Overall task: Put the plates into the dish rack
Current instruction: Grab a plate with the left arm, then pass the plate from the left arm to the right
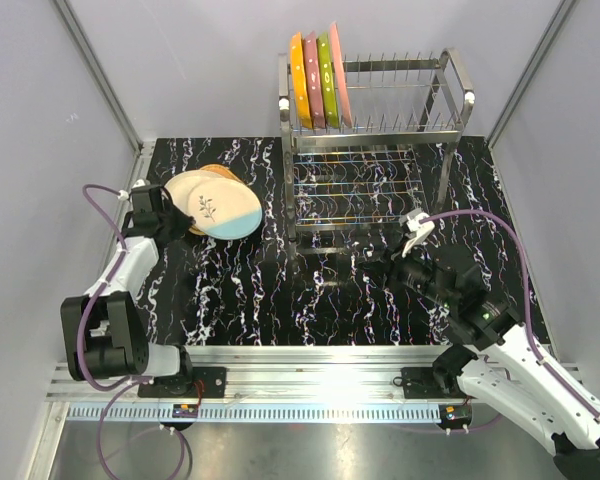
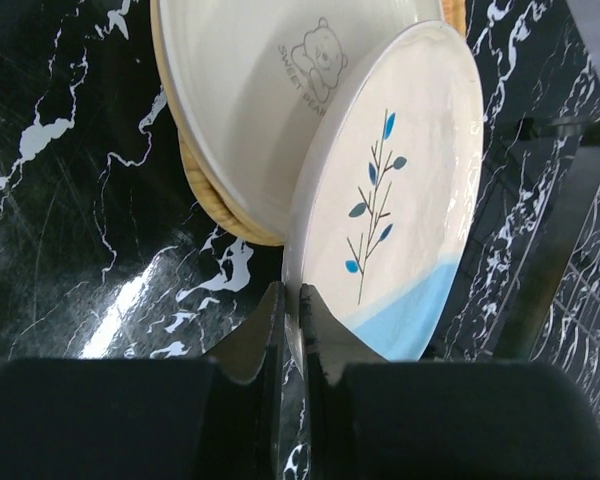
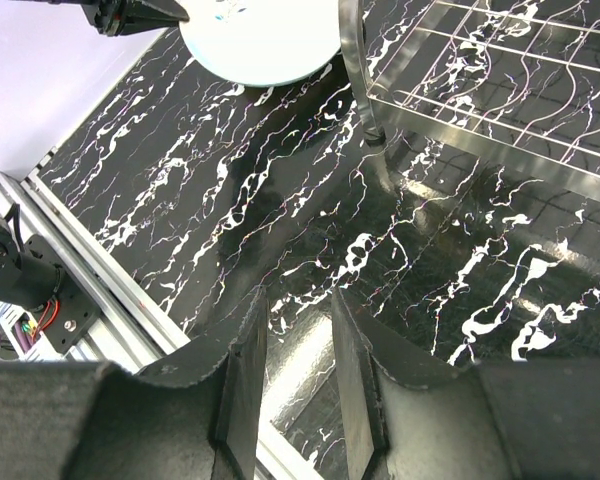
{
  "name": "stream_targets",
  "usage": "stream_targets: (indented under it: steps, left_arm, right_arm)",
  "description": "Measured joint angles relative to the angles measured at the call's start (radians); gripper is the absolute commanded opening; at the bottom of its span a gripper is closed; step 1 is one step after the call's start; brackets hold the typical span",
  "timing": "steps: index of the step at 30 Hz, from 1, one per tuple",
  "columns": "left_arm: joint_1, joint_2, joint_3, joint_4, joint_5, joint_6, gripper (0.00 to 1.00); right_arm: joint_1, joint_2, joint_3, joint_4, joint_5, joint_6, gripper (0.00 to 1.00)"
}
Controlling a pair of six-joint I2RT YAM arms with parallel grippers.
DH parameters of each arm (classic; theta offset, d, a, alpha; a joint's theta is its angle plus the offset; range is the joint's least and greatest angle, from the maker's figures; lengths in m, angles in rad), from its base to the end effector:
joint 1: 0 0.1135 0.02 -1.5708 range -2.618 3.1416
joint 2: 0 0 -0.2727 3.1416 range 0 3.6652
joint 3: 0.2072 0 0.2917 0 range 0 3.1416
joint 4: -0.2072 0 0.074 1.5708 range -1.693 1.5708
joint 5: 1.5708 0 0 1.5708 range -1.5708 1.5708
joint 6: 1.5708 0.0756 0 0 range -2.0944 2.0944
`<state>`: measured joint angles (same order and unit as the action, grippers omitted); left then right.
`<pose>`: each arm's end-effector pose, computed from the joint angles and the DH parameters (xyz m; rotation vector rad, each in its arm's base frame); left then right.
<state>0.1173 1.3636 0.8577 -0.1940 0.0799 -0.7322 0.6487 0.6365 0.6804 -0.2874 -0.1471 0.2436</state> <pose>0.3552 0.0358 0.1983 -0.9095 2.1149 -0.4118 0.1747 0.1464 0.3122 -0.4833 1.8160 0.7577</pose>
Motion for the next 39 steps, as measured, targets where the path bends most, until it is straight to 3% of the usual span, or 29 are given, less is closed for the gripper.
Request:
stream_targets:
  steps: [27, 33, 39]
  left_arm:
    - [-0.058, -0.346, -0.208, -0.09, 0.077, 0.108, 0.0]
    - [-0.072, -0.375, -0.214, -0.136, 0.095, 0.107, 0.0]
    - [-0.084, -0.421, -0.244, -0.171, 0.114, 0.108, 0.0]
  right_arm:
    - [0.041, 0.023, 0.0, -0.002, 0.005, 0.027, 0.37]
    - [0.176, 0.09, 0.0, 0.018, 0.058, 0.034, 0.38]
    - [0.42, 0.293, 0.019, 0.09, 0.196, 0.035, 0.4]
